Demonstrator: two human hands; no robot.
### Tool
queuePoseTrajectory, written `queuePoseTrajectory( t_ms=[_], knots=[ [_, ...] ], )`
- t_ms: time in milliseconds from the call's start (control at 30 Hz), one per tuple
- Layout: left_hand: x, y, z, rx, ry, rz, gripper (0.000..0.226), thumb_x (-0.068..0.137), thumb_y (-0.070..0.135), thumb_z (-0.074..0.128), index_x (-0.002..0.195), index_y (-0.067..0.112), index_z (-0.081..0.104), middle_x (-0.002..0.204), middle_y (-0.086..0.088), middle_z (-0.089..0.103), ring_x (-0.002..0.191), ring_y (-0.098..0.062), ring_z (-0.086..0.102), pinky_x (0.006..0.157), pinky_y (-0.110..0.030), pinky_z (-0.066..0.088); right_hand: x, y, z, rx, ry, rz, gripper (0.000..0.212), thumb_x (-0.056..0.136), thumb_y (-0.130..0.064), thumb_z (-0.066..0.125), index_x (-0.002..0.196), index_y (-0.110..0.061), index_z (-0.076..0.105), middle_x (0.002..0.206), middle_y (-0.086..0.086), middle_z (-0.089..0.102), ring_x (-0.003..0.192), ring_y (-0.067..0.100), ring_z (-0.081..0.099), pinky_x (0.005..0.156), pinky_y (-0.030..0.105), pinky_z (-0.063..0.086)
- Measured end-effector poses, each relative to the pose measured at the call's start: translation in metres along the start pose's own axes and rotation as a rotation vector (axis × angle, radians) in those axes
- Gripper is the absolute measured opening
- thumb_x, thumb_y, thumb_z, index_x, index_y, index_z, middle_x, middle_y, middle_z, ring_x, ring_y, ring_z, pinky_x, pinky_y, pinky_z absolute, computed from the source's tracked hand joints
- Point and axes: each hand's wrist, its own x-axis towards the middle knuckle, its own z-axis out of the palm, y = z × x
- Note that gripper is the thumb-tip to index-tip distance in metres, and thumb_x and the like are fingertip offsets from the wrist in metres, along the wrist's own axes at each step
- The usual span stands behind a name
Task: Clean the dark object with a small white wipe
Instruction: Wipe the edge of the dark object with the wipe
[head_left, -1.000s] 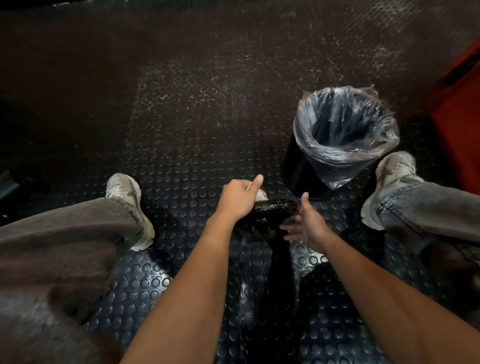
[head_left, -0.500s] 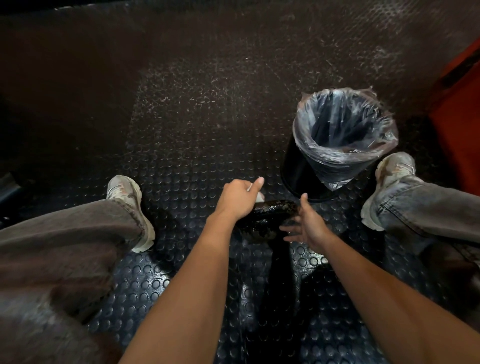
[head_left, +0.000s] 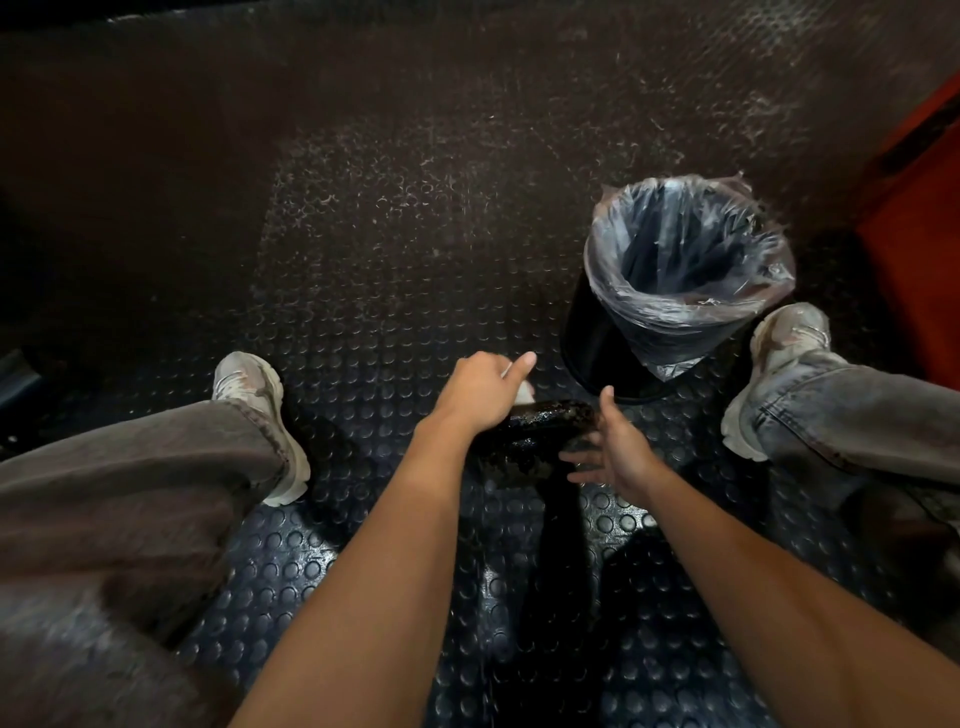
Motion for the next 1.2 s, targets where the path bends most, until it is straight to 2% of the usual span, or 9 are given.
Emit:
queuePoseTrajectory(
  t_ms=[167, 267, 333, 500, 633, 800, 1000, 1100, 1200],
  knots=[
    [-0.015, -0.011, -0.004, -0.137, 0.119, 0.02, 0.055, 0.099, 0.065, 0.041, 0.075, 0.032, 0.078, 0.076, 0.008, 0.073, 0.084, -0.007, 0.064, 0.079, -0.028, 0.05, 0.0, -0.001, 0.0, -0.005, -0.022, -0.005, 0.096, 0.08, -0.087, 0.029, 0.156, -0.029, 0.032, 0.14, 0.007, 0.058, 0.112, 0.034, 0.067, 0.09, 0.059, 0.056],
    [-0.02, -0.027, -0.009, -0.077, 0.201, -0.045, 0.056, 0.101, 0.061, 0.038, 0.081, 0.027, 0.078, 0.078, 0.006, 0.071, 0.084, -0.01, 0.063, 0.072, -0.031, 0.046, -0.001, -0.001, 0.0, 0.008, -0.018, -0.012, 0.096, 0.082, -0.085, 0.031, 0.161, -0.031, 0.018, 0.159, 0.015, 0.037, 0.113, 0.035, 0.067, 0.086, 0.057, 0.058],
    [-0.015, -0.027, -0.009, -0.017, 0.149, -0.077, 0.056, 0.102, 0.06, 0.037, 0.08, 0.026, 0.077, 0.08, 0.004, 0.07, 0.085, -0.015, 0.063, 0.074, -0.032, 0.046, -0.002, -0.002, 0.0, 0.007, -0.004, -0.016, 0.092, 0.086, -0.083, 0.03, 0.161, -0.03, 0.015, 0.161, 0.017, 0.03, 0.113, 0.036, 0.066, 0.085, 0.056, 0.059],
    [-0.003, -0.001, -0.001, 0.026, -0.018, -0.031, 0.056, 0.102, 0.061, 0.038, 0.077, 0.026, 0.074, 0.074, 0.004, 0.066, 0.084, -0.02, 0.063, 0.078, -0.036, 0.049, -0.002, -0.001, 0.001, -0.007, -0.004, 0.0, 0.087, 0.088, -0.082, 0.025, 0.155, -0.027, 0.033, 0.123, -0.001, 0.063, 0.114, 0.036, 0.065, 0.092, 0.06, 0.055],
    [-0.012, 0.003, -0.001, -0.11, 0.059, 0.015, 0.054, 0.101, 0.06, 0.039, 0.077, 0.03, 0.077, 0.08, 0.007, 0.071, 0.089, -0.013, 0.063, 0.082, -0.033, 0.047, 0.0, -0.002, 0.0, -0.019, -0.015, 0.009, 0.1, 0.077, -0.089, 0.03, 0.156, -0.028, 0.034, 0.144, 0.009, 0.056, 0.112, 0.034, 0.067, 0.087, 0.057, 0.058],
    [-0.021, -0.024, -0.005, -0.066, 0.231, -0.093, 0.055, 0.102, 0.059, 0.037, 0.08, 0.027, 0.076, 0.081, 0.005, 0.071, 0.086, -0.015, 0.064, 0.077, -0.034, 0.049, -0.002, -0.002, 0.0, 0.005, -0.014, -0.017, 0.092, 0.088, -0.081, 0.028, 0.161, -0.027, 0.013, 0.161, 0.017, 0.032, 0.114, 0.036, 0.066, 0.086, 0.055, 0.059],
    [-0.005, 0.003, 0.007, 0.038, -0.014, -0.045, 0.057, 0.103, 0.058, 0.037, 0.072, 0.021, 0.067, 0.072, 0.0, 0.061, 0.085, -0.025, 0.061, 0.077, -0.035, 0.045, -0.005, -0.004, 0.003, 0.002, -0.005, -0.002, 0.083, 0.092, -0.078, 0.022, 0.158, -0.027, 0.026, 0.153, 0.012, 0.045, 0.118, 0.037, 0.063, 0.091, 0.058, 0.055],
    [-0.008, 0.008, 0.009, -0.041, 0.042, 0.018, 0.057, 0.102, 0.06, 0.037, 0.08, 0.025, 0.077, 0.073, 0.003, 0.066, 0.092, -0.022, 0.062, 0.085, -0.036, 0.047, -0.002, -0.002, 0.002, -0.014, -0.011, 0.008, 0.087, 0.089, -0.082, 0.022, 0.154, -0.027, 0.036, 0.147, 0.009, 0.053, 0.115, 0.035, 0.064, 0.09, 0.057, 0.056],
    [-0.018, -0.005, 0.005, -0.131, 0.162, 0.024, 0.054, 0.102, 0.058, 0.039, 0.081, 0.026, 0.077, 0.078, 0.007, 0.071, 0.085, -0.01, 0.064, 0.076, -0.026, 0.048, 0.001, -0.002, 0.0, -0.008, -0.011, 0.012, 0.09, 0.088, -0.084, 0.024, 0.155, -0.025, 0.035, 0.146, 0.01, 0.055, 0.112, 0.034, 0.067, 0.09, 0.058, 0.056]
  ],
)
